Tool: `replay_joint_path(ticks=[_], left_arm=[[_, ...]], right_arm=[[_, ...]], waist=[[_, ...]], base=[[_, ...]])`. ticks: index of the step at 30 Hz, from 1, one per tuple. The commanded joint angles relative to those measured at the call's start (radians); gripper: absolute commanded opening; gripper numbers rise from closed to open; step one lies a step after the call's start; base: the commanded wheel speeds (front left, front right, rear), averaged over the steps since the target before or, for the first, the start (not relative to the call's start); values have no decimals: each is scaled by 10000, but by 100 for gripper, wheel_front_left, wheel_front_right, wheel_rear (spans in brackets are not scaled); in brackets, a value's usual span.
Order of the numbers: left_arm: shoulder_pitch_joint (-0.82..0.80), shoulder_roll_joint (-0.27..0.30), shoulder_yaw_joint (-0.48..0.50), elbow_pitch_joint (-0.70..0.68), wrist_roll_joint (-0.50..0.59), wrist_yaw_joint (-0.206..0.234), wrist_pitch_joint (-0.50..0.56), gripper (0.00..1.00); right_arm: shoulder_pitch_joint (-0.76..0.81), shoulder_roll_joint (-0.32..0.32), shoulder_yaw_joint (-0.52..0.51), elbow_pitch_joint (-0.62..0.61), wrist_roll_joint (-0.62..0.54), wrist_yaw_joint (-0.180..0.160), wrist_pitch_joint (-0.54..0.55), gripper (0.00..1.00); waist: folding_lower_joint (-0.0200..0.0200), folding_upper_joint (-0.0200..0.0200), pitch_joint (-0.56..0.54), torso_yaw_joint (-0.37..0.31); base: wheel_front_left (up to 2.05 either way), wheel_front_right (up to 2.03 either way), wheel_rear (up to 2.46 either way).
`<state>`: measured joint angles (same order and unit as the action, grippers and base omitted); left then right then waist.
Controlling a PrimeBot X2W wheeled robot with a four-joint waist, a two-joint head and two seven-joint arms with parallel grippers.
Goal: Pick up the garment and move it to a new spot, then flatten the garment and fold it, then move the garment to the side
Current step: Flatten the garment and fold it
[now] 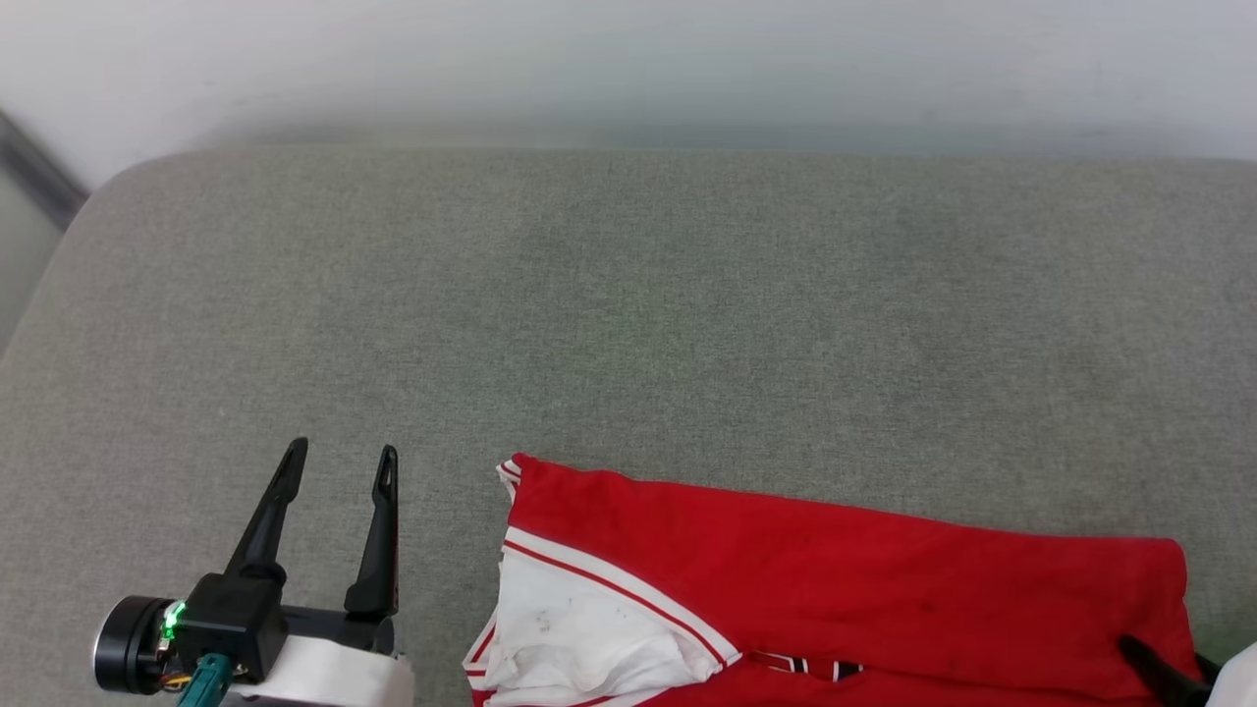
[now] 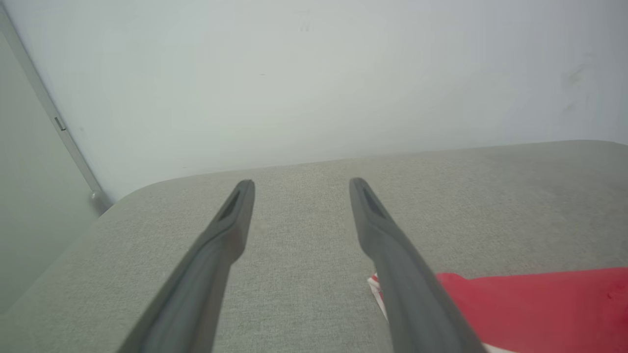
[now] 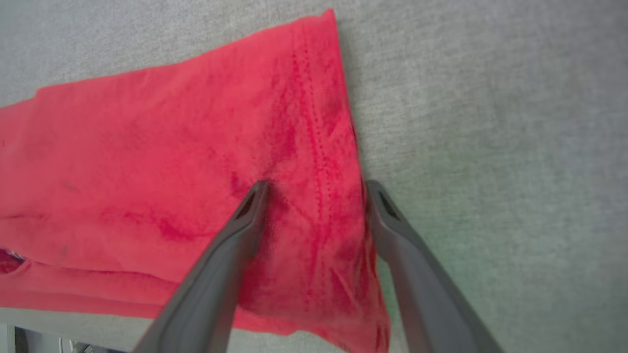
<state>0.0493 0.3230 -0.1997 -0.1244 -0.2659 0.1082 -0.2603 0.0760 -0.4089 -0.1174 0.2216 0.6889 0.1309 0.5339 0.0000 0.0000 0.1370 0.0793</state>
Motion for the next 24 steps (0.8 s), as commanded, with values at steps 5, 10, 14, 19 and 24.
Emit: replay_joint_path(ticks=[5,10,14,19,24], left_arm=[[-285,-561,422,-290,576,-406,-65,100],[-409,-920,565,-366,1059,-768,-57,100],[-464,-1186,658,-335,1311,-1000,-59,100],[-373,-1385,863,-228,1500,-1243,-58,100],[-280,-1561,1130,-170,1587,-1416,-58,100]], right_arm=[[-89,251,401,652,203,-4,-250,100],[-238,473,1121,1025,583,15,-400,100],[-306,670,1890,1018,1000,69,-554,100],[-435,658,2341,997,1363,87,-943,0],[-508,41,2200,1022,1347,32,-1615,0]], waist=[[0,0,297,155],[0,0,516,272],[0,0,608,331],[0,0,522,298],[0,0,311,162]], base=[[0,0,0],[0,0,0],[0,0,0],[0,0,0],[0,0,0]])
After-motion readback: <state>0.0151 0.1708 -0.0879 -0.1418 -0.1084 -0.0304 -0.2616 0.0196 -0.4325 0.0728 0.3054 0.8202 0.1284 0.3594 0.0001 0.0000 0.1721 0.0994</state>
